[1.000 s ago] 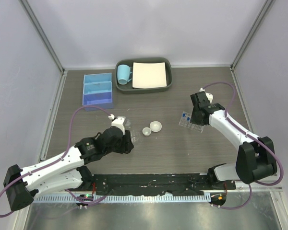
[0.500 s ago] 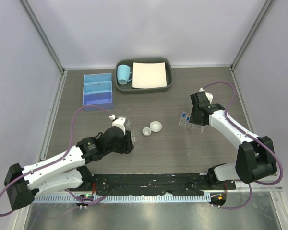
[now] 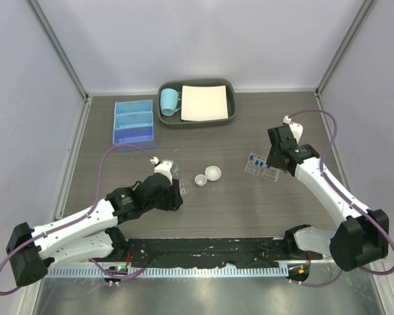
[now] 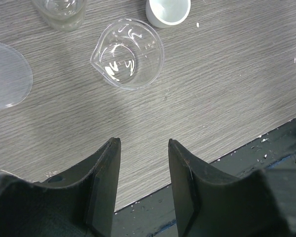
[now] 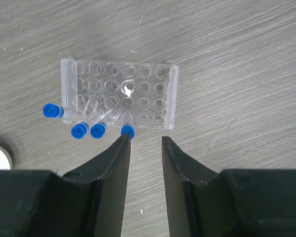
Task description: Organize the chemistry lab equipment
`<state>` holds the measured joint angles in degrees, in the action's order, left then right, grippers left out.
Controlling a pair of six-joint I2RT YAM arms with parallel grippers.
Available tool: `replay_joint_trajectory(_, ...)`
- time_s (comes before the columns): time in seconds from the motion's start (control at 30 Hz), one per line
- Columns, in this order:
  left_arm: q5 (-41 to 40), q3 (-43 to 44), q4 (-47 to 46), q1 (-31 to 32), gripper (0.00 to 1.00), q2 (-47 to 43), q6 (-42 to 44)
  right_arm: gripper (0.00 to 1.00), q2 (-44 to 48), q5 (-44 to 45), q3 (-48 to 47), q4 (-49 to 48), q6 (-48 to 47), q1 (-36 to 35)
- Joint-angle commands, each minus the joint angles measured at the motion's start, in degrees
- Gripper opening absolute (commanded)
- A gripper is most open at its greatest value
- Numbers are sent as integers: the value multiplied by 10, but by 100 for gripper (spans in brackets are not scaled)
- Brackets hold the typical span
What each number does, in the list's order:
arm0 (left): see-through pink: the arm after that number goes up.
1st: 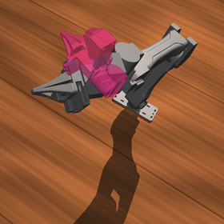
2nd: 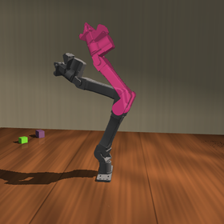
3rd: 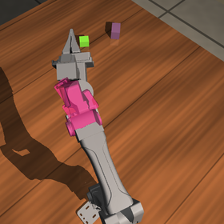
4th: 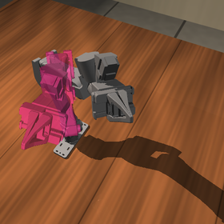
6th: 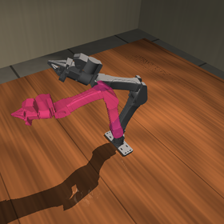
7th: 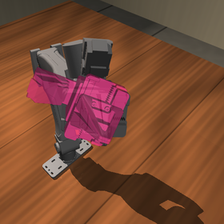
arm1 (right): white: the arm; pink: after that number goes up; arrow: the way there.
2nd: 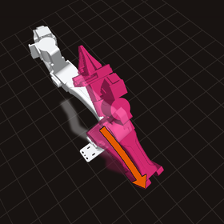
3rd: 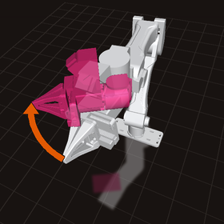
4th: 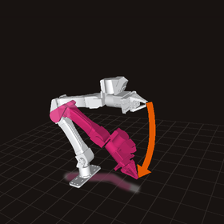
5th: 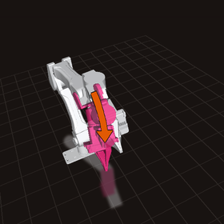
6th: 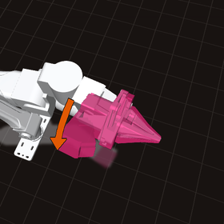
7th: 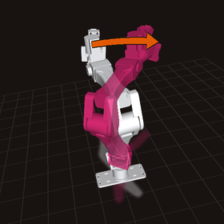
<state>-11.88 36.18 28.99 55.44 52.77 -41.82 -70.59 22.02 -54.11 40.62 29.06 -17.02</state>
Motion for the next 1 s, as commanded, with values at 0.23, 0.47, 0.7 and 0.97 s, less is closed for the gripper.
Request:
replay_joint_trajectory(0.23, 17, 7, -14, -1, 46, -7, 0, 39, -31, 60, -47, -16, 35, 8)
replay_joint_trajectory(0.47, 21, 4, -12, 0, 45, -9, -3, 41, -87, 30, -53, -58, 44, 26)
replay_joint_trajectory(0.7, 26, 3, -16, 0, 44, -8, -3, 40, -119, 9, -39, -89, 43, 39)
replay_joint_trajectory(0.97, 27, 6, -18, 0, 42, -3, -1, 40, -144, -7, -29, -107, 40, 44)
